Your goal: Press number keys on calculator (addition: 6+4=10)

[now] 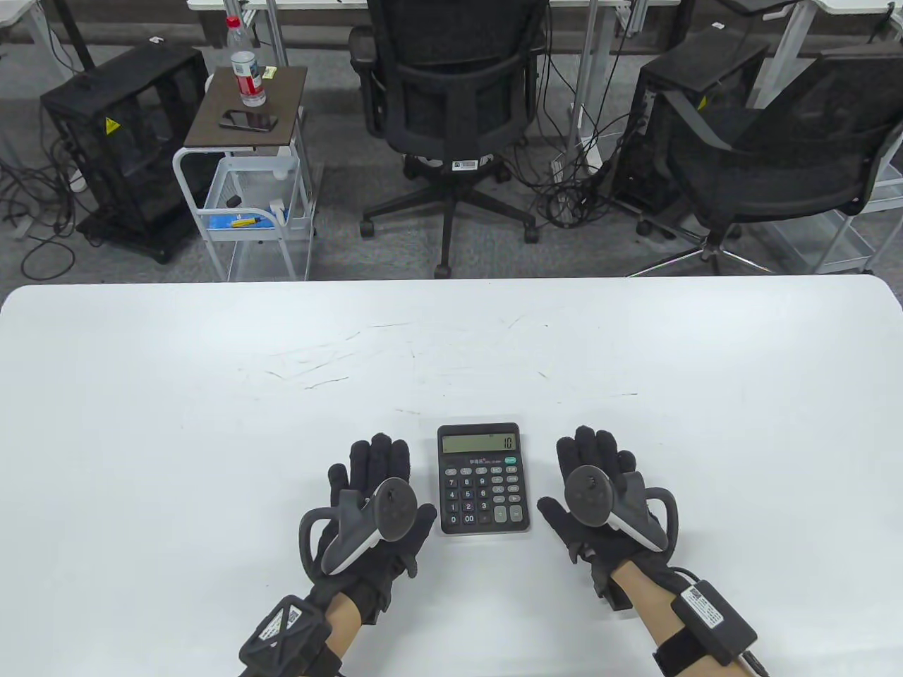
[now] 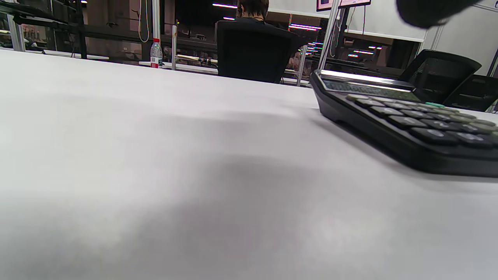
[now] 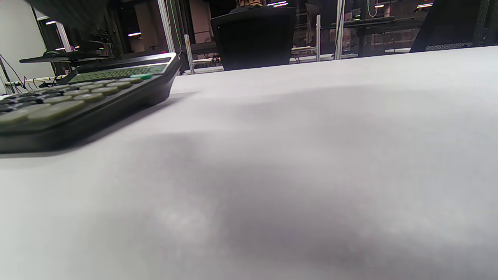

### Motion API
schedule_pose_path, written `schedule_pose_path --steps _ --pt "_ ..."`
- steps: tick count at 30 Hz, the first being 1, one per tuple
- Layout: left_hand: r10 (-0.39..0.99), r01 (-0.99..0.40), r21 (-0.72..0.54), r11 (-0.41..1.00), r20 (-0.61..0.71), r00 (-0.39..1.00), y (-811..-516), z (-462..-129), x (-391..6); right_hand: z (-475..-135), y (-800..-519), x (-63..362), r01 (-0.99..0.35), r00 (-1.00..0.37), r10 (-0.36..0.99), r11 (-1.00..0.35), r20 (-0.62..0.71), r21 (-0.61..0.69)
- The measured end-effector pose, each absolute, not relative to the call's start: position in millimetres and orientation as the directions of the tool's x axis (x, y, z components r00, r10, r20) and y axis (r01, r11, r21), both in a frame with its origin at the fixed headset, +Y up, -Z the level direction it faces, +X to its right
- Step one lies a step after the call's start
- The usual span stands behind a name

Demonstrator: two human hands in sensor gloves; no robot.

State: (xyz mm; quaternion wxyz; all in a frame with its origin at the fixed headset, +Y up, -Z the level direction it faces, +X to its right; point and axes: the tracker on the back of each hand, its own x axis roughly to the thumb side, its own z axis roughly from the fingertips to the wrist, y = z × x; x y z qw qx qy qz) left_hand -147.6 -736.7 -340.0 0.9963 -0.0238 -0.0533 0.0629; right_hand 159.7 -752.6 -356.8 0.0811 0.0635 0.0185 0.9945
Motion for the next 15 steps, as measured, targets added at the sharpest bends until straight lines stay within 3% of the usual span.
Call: schedule_pose_path --steps 15 --pt "0.12 -0.115 -0.051 0.992 0.102 0.988 -736.7 -338.9 -147.5 -355.4 -752.1 157.0 -0.139 -0.982 0.144 -0.989 0.123 0.05"
